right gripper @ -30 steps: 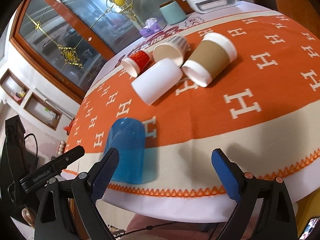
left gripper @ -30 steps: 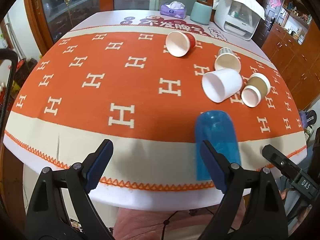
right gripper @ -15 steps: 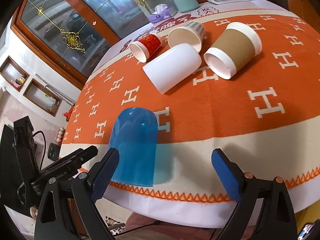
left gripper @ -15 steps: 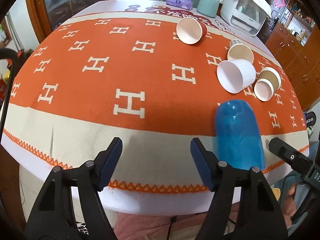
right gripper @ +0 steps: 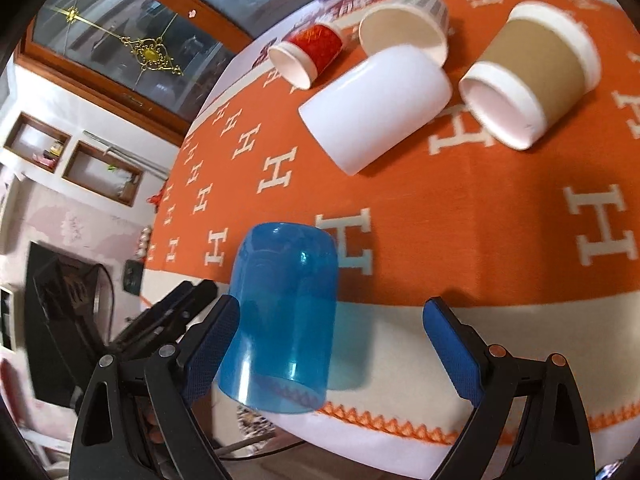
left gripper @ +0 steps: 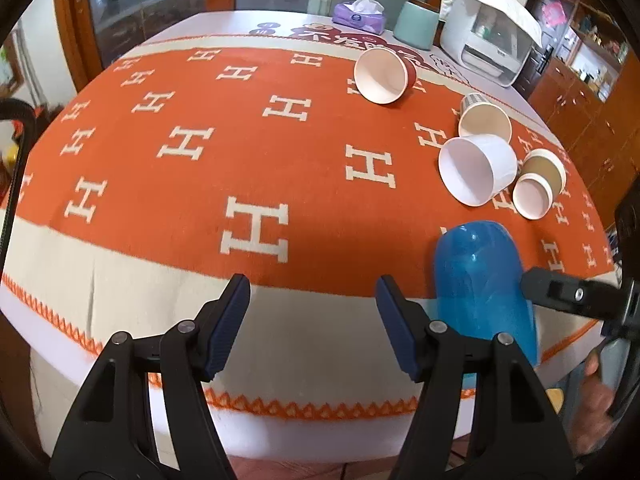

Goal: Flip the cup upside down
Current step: 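Close the right tool on the blue cup while the left tool releases it, then turn the blue cup bottom up with the right tool and lower it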

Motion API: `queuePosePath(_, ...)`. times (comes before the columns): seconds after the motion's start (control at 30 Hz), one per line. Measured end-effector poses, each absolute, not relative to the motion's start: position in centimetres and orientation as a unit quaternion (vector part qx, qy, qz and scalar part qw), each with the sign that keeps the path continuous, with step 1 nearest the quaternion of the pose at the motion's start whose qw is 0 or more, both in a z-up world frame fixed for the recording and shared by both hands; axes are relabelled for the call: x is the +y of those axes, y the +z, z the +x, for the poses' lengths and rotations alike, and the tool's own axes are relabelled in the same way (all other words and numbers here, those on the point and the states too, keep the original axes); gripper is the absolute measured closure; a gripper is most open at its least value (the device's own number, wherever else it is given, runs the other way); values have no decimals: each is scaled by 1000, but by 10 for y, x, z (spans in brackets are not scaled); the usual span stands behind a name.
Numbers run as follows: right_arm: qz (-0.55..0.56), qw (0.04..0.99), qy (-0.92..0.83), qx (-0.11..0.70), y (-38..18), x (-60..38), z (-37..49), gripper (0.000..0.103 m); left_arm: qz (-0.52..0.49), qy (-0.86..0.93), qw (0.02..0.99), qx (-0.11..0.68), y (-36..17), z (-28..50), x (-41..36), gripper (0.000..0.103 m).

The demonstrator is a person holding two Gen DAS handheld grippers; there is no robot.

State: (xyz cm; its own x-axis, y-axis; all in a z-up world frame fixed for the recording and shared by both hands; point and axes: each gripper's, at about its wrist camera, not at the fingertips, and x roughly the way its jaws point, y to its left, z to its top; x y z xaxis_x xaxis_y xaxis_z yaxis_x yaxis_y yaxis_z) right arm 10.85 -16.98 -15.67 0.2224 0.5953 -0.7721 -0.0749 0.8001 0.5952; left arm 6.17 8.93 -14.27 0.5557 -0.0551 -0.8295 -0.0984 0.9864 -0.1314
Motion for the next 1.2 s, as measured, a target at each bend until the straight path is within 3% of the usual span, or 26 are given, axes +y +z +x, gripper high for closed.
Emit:
queuePosePath(0.17, 238, 712, 264, 605, -164, -154, 126, 17, -84, 6, 875, 477, -145, 68, 91, 40)
queuePosePath(0.3, 243, 691, 282, 620, -172, -141, 133, 31, -78, 5, 874, 480, -147, 70, 92, 40)
queuePosePath(0.6, 244, 711, 278, 598, -163, -151, 120, 34, -69, 2, 875, 479, -146, 72, 88, 40)
queuePosePath(1.2, 77, 914, 197, 347, -109, -154, 67, 34, -39, 1, 894, 446, -127, 76, 58, 40)
